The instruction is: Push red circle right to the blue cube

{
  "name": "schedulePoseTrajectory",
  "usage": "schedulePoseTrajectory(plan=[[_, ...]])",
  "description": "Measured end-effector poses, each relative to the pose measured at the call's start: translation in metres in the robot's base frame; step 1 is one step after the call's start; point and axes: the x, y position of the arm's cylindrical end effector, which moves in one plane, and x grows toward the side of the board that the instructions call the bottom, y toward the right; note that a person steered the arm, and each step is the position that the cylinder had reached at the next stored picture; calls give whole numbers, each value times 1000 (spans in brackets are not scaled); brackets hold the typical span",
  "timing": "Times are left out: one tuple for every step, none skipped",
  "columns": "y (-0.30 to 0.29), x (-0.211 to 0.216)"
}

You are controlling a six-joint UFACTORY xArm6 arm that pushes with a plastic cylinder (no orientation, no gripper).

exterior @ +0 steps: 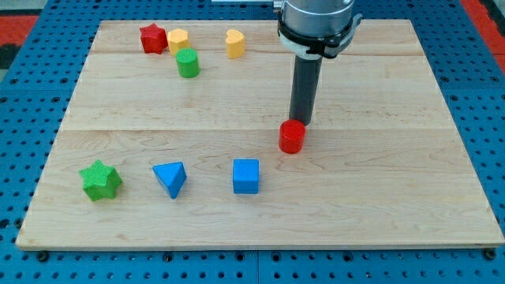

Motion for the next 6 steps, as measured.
schedulePoseTrajectory(plan=[[-1, -23], [-1, 32], [-9, 46], [-7, 52], [-1, 53], [24, 52]])
